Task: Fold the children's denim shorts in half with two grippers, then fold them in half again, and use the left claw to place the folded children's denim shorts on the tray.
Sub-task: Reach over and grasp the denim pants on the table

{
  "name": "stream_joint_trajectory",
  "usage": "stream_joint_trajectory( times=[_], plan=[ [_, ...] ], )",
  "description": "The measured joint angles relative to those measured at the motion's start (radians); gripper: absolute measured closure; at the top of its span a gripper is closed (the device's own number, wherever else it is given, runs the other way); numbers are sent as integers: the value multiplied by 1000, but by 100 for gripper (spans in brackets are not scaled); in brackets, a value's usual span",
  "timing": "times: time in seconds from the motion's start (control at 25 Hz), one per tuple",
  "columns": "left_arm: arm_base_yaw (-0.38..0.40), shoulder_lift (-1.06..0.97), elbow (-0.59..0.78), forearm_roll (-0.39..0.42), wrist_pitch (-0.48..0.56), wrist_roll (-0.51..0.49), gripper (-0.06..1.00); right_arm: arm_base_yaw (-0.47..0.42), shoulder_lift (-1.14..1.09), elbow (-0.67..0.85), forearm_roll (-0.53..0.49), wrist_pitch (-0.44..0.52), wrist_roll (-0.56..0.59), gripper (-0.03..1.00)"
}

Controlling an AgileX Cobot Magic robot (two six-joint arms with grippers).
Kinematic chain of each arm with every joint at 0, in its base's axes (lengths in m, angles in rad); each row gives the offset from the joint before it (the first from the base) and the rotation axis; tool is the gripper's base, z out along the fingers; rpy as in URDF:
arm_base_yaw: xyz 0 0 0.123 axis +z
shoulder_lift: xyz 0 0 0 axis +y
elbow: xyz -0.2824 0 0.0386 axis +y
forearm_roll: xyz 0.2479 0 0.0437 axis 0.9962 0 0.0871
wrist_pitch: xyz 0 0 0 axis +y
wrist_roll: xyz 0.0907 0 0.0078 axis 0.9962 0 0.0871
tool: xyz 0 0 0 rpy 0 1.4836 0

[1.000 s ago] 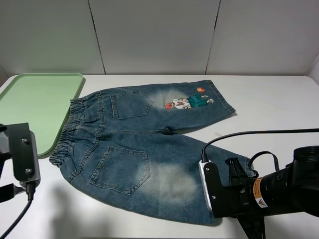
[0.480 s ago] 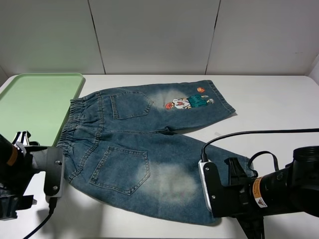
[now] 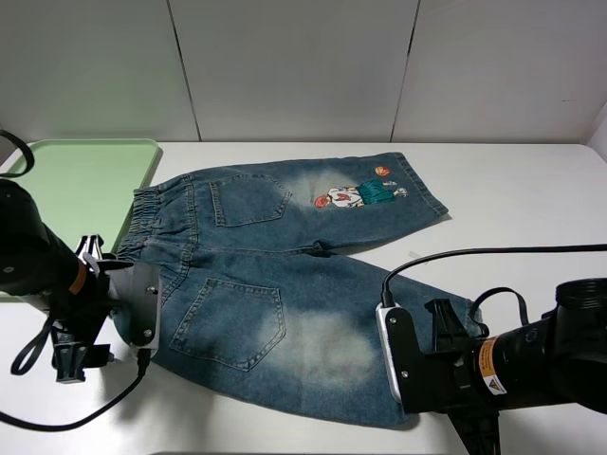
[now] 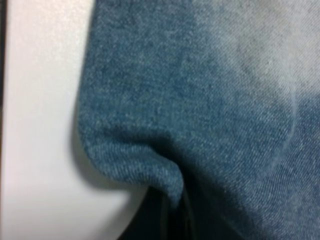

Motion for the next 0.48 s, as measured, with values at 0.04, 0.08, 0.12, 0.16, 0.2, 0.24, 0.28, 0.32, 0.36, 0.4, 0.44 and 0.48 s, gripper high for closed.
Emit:
stream_joint_trajectory(
  times=[0.04,0.08,0.12,0.16,0.2,0.24,0.28,0.32,0.36,0.4,0.44,0.48],
  plan=[
    [0,10,-9,3,0,7,13,0,1,0,0,-1,0,99],
    [0,22,-21,4,5,14,13,0,2,0,0,-2,0,99],
    [0,33,-33,4,7,22,13,0,3,0,0,-2,0,99],
    [0,48,-45,5,12,28,13,0,3,0,0,-3,0,99],
    [0,59,-56,5,17,34,13,0,3,0,0,-3,0,99],
    [0,67,-65,6,19,36,13,0,3,0,0,-3,0,99],
    [0,75,-72,7,22,40,14,0,3,0,0,-3,0,99],
    [0,78,-77,7,25,41,15,0,3,0,0,-3,0,99],
    [0,81,-77,7,25,41,17,0,3,0,0,-3,0,99],
    [0,84,-77,7,25,43,21,0,3,0,0,-3,0,99],
    [0,85,-77,7,25,43,24,0,3,0,0,-3,0,99],
    [0,86,-77,7,24,43,29,0,3,0,0,-3,0,99]
  ],
)
